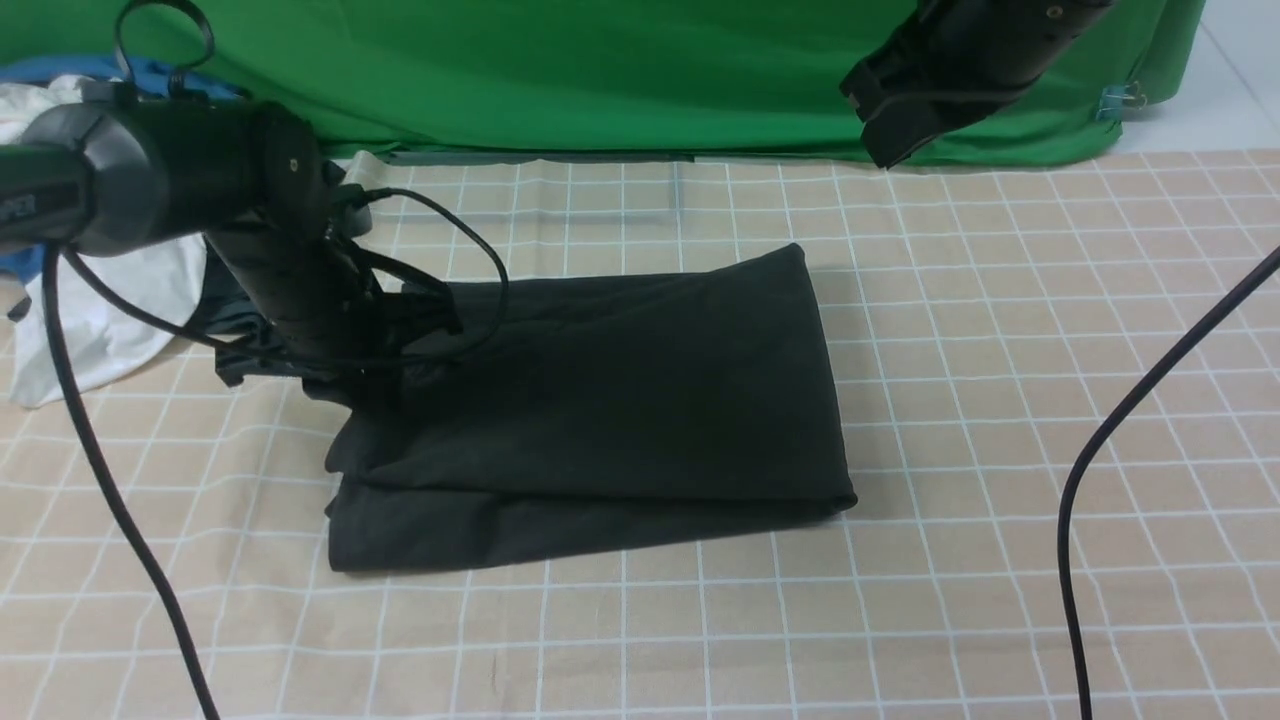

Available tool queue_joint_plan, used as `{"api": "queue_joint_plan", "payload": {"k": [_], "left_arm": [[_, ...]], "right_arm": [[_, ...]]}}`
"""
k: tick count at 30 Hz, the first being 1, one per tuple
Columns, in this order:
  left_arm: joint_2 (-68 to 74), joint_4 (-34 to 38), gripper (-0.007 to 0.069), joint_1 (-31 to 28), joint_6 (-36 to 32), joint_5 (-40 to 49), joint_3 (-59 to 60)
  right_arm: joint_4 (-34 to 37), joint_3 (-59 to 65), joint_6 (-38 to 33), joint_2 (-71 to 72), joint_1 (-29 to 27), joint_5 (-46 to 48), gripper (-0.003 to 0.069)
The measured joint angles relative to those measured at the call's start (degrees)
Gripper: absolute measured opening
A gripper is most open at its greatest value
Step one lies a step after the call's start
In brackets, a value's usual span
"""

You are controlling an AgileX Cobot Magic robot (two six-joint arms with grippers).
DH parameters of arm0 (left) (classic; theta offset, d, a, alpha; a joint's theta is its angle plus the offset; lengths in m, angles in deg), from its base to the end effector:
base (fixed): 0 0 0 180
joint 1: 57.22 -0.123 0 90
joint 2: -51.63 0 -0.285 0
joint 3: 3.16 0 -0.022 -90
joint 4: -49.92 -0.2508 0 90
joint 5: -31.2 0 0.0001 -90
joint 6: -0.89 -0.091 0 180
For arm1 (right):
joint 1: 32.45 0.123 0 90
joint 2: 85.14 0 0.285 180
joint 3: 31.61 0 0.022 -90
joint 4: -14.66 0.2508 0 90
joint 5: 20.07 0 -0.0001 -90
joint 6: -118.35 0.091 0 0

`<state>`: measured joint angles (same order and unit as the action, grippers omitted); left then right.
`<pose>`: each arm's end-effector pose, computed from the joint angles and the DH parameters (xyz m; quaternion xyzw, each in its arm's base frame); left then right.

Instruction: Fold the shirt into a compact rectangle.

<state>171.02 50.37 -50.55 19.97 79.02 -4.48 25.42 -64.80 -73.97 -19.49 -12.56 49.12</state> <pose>0.3909 -0.0462 0.1844 -0.1095 0.9864 -0.0305 0.1190 0.3770 0.1533 0.3653 -0.2576 0.9274 0.1099 0.2480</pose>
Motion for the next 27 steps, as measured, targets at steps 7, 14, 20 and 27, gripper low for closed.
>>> {"api": "queue_joint_plan", "payload": {"k": [7, 14, 20, 27], "left_arm": [[-4.4, -0.4, 0.0046, 0.1, -0.5, 1.2, 0.0], [-6.3, -1.4, 0.0046, 0.1, -3.0, 0.4, 0.0], [-6.3, -2.0, 0.0046, 0.1, -3.6, -3.3, 0.0], [-4.3, -5.2, 0.0049, 0.1, -0.1, -5.5, 0.0]], "right_arm": [[0.0, 0.0, 0.0, 0.0, 0.0, 0.0, 0.0038], [0.0, 0.0, 0.0, 0.0, 0.0, 0.0, 0.0038], [0.0, 0.0, 0.0, 0.0, 0.0, 0.0, 0.0038], [0.0, 0.0, 0.0, 0.0, 0.0, -0.1, 0.0038]]}}
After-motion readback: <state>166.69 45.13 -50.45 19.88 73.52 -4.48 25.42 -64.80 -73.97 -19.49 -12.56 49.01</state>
